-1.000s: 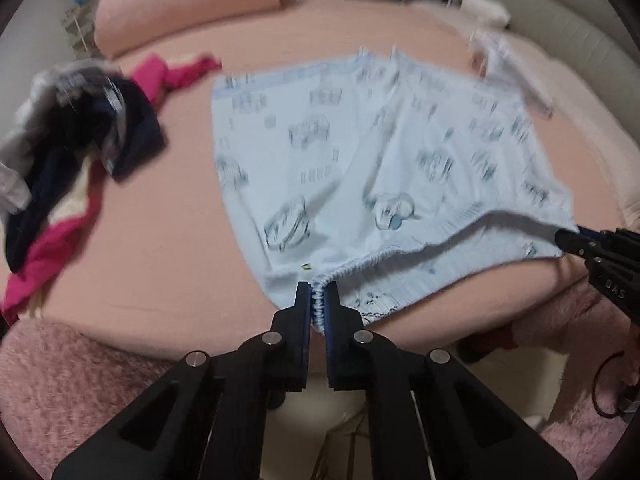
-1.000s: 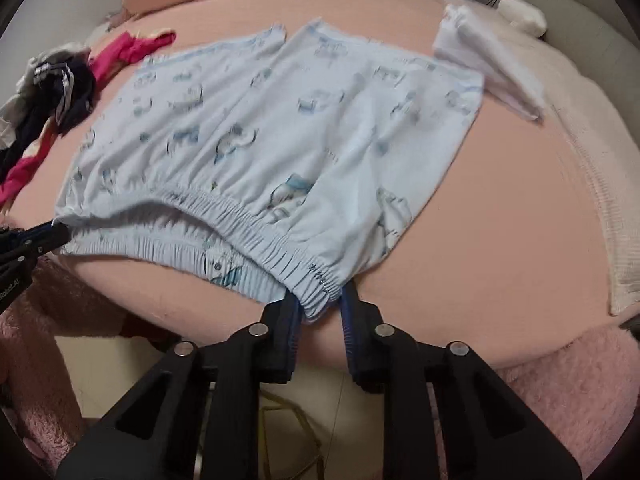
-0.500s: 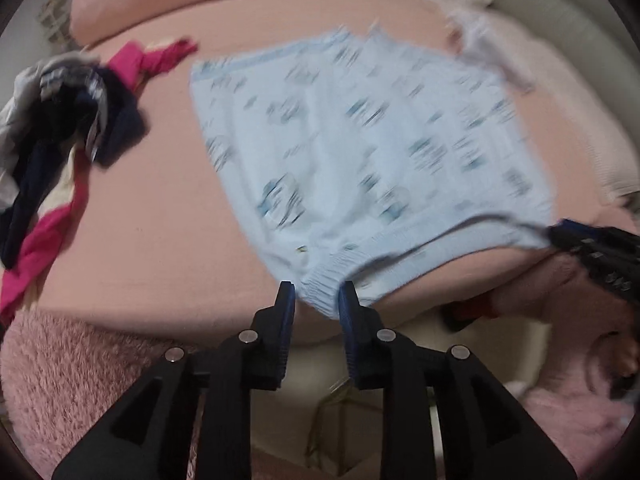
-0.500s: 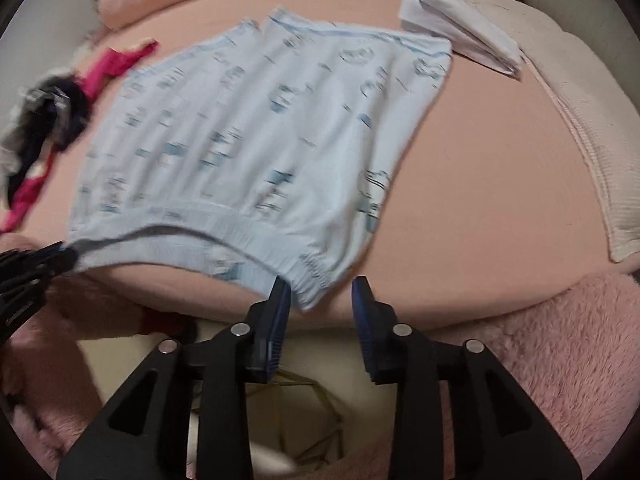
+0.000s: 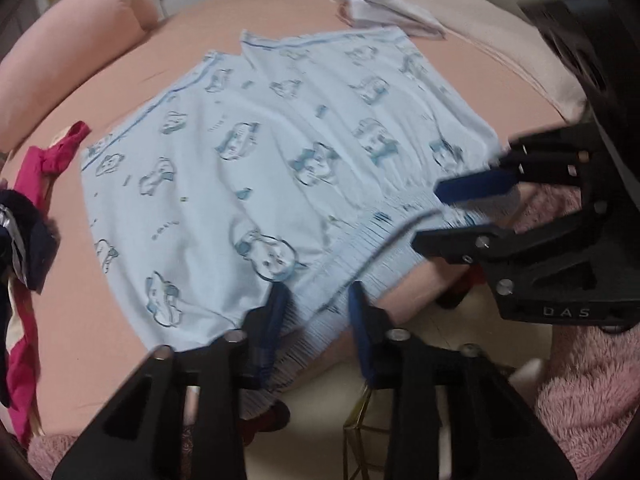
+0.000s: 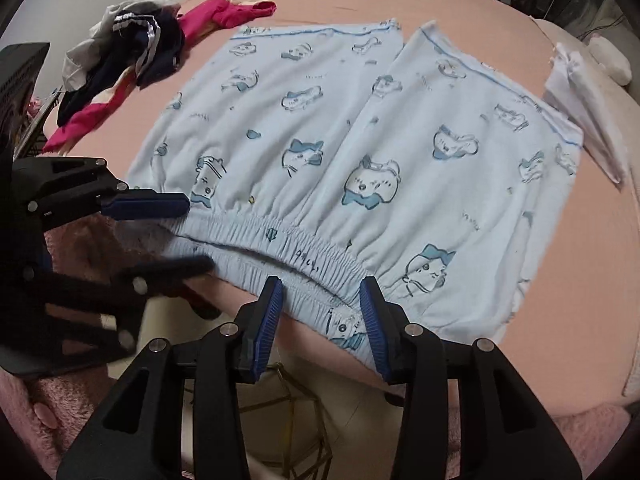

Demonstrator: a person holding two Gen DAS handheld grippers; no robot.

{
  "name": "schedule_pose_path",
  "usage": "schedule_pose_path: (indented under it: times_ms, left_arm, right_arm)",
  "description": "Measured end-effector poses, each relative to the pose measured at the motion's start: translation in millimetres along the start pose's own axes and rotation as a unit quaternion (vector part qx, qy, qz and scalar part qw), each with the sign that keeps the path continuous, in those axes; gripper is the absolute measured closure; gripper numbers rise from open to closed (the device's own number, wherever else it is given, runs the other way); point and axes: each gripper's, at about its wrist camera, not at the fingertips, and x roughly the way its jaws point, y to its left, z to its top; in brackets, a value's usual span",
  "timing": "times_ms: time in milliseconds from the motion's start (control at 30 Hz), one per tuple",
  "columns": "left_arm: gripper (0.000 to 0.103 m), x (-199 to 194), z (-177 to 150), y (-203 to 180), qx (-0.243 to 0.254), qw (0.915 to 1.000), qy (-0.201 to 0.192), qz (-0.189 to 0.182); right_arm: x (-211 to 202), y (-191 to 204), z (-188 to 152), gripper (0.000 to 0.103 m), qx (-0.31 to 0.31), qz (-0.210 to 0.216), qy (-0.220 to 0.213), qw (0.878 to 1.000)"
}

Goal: Fold clothes

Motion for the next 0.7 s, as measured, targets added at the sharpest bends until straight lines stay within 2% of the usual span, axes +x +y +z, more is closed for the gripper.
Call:
schedule_pose_path:
  times_ms: [33, 100, 167, 233, 300, 333, 367, 400, 533, 600, 633, 667, 700]
  left_arm:
    - [0.081, 1, 1, 6, -0.018, 0.9998, 0.000, -0.007]
    - [0.082, 0, 4, 13, -0.042, 0.9990, -0.004, -0.016]
    - [0.082, -1, 3, 11, -0.031, 0.9994, -0.006, -0.015]
    - [0.081, -2, 1, 6, -0.016, 0.9998, -0.006, -0.010]
    - [0.079, -2, -1, 2, -0.003, 1.0000, -0.005, -0.005]
    - [0.077, -2, -2, 1, 0.003, 1.0000, -0.005, -0.004]
    - [0.075, -1, -2, 0, 0.006, 1.0000, -0.005, -0.002]
    - [0.072, 0, -3, 0, 0.009, 0.9999, -0.004, 0.000]
    - [0.072, 6, 0, -3, 0.014, 0.9998, -0.014, 0.008]
    - [0.086, 5, 1, -2, 0.011, 0.9996, -0.023, 0.013]
    - [0.086, 2, 1, 0, 0.006, 0.9995, -0.029, 0.014]
    - [0.087, -4, 0, 2, 0.002, 0.9992, -0.039, 0.011]
    - [0.089, -11, 0, 2, 0.002, 0.9988, -0.049, 0.006]
  right_arm:
    - [0, -3, 0, 0.062, 0.008, 0.005, -0.005, 1.000]
    - [-4, -9, 0, 0.073, 0.027, 0.009, -0.018, 0.999]
    - [-4, -11, 1, 0.076, 0.032, 0.017, -0.024, 0.999]
    - [-3, -3, 0, 0.075, 0.017, 0.005, -0.027, 0.999]
    - [-1, 6, -1, 0.070, -0.005, -0.010, -0.027, 1.000]
    - [0, 10, -1, 0.065, -0.013, -0.013, -0.027, 0.999]
    - [1, 12, -1, 0.056, -0.021, -0.013, -0.027, 0.999]
    - [2, 12, -1, 0.053, -0.029, -0.013, -0.028, 0.999]
    - [12, 16, 3, 0.054, -0.045, -0.041, -0.042, 0.997]
    - [12, 13, 6, 0.075, -0.040, -0.046, -0.049, 0.997]
    - [10, 11, 6, 0.078, -0.037, -0.042, -0.052, 0.997]
    - [6, 8, 5, 0.091, -0.033, -0.039, -0.058, 0.997]
    - [1, 5, 3, 0.093, -0.027, -0.033, -0.062, 0.997]
